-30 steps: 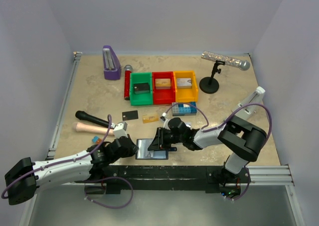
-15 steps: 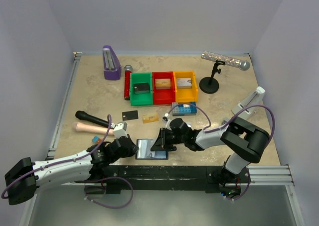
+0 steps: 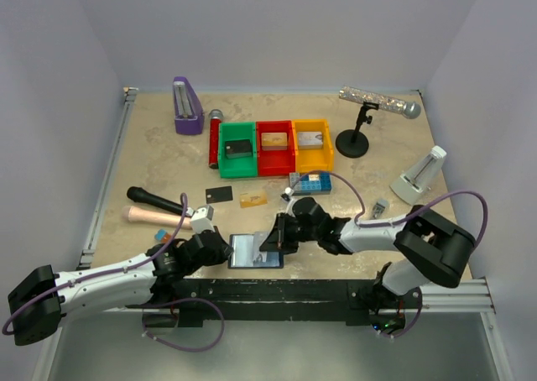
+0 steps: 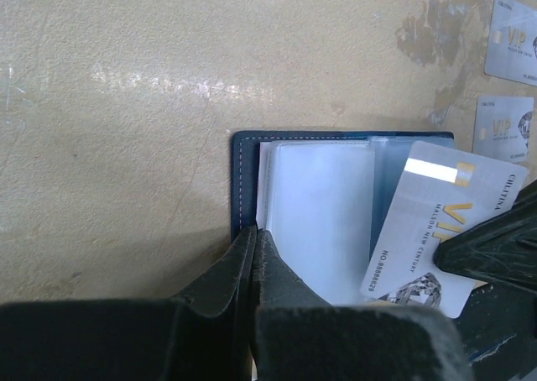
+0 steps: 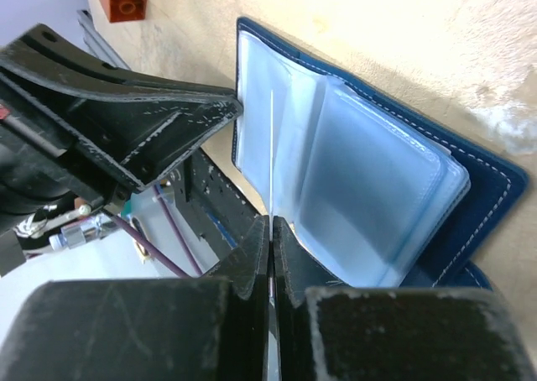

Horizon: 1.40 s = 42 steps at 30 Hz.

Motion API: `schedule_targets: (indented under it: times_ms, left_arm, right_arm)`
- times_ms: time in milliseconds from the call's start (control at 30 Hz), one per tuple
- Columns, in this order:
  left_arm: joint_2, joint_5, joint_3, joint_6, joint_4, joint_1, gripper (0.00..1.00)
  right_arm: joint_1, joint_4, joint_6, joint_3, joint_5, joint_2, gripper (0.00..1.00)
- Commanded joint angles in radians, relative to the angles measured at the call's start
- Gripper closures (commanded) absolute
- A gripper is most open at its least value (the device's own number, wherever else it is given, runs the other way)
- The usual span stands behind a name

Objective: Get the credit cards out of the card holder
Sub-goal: Remove the credit card from the card holder.

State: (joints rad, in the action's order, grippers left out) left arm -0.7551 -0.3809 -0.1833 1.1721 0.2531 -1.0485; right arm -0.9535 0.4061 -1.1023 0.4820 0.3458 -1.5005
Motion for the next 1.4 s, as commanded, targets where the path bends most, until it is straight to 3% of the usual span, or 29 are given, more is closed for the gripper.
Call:
schedule_targets:
  times_ms: [0,267,333,367,400,433,533,700,933,1167,1367]
  left_arm:
    - [-0.012,-0.056,0.011,0.015,0.121,0.001,1.0]
    - [0.088,-0.099,-0.028,0.011,0.205,0.001,0.98]
    - [0.12,-0.102,-0.057,-0.034,0.216,0.001,0.79]
    - [0.158,-0.089,-0.108,-0.095,0.222,0.002,0.48]
    - [0.166,-0.084,-0.134,-0.118,0.232,0.002,0.37]
    - [0.177,-0.078,-0.162,-0.141,0.241,0.001,0.29]
    - [0.213,-0.056,-0.223,-0.212,0.239,0.002,0.15]
    - [0.348,0.201,-0.228,-0.443,0.016,0.005,0.16]
    - [0.418,0.586,-0.26,-0.6,-0.156,0.004,0.21]
    - [0.215,0.861,-0.312,-0.603,-0.273,0.004,0.29]
    - [0.161,0.927,-0.297,-0.568,-0.383,0.002,0.33]
  right_arm:
    - [0.009,-0.085,0.051,-0.016,-0.054,0.086,1.0]
    - [0.009,-0.376,0.247,0.053,-0.096,0.313,1.0]
    - [0.009,-0.504,0.347,0.107,-0.079,0.359,1.0]
    - [0.009,-0.647,0.48,0.2,-0.039,0.394,1.0]
    - [0.009,-0.705,0.53,0.231,-0.019,0.402,1.0]
    - [0.009,-0.743,0.573,0.257,0.002,0.413,1.0]
    - [0.009,-0.835,0.666,0.303,0.077,0.445,1.0]
    - [0.002,-0.914,0.794,0.333,0.362,0.456,1.0]
    - [-0.008,-0.961,0.835,0.348,0.548,0.536,1.0]
    - [-0.06,-1.064,0.892,0.449,0.526,0.481,1.0]
    - [-0.1,-1.079,0.901,0.498,0.495,0.439,1.0]
